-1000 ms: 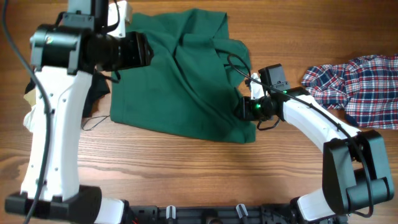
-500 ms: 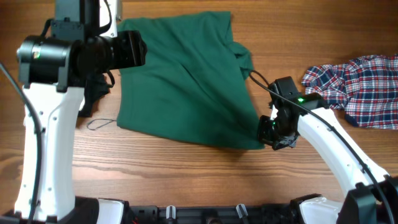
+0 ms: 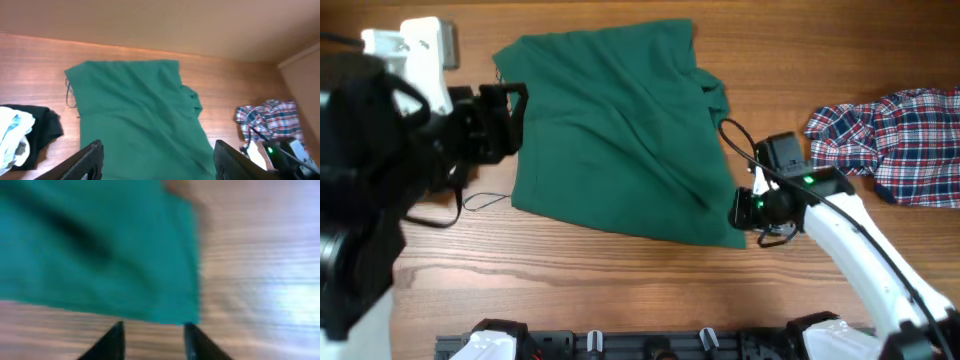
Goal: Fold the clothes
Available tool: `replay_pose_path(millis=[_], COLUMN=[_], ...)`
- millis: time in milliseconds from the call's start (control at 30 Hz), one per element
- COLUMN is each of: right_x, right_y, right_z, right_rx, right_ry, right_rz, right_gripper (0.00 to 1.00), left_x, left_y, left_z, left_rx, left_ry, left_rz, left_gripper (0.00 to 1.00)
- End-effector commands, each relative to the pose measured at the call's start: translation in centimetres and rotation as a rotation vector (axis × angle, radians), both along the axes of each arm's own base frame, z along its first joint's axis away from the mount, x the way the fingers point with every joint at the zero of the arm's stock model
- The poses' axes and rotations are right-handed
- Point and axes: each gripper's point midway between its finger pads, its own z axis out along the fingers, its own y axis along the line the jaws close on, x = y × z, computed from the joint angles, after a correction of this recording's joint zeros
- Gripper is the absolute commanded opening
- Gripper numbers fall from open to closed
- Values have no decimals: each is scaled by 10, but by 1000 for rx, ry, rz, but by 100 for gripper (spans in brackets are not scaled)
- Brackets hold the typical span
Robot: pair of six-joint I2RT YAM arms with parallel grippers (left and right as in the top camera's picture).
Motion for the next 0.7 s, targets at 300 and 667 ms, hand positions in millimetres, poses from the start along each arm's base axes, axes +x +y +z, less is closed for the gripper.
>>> replay_pose_path(millis=[300,667], right_x=[69,199], right_y=[48,78], right_z=[61,104], right_rx=[217,208], right_ry=[-297,-315], right_rz=[140,140], right_gripper=[56,65], left_x=[-31,96], left_y=[-36,-45], left_z=[12,-135], left_rx=[28,332], left_ry=[-52,364], left_rz=[-141,17], left_gripper=[58,63])
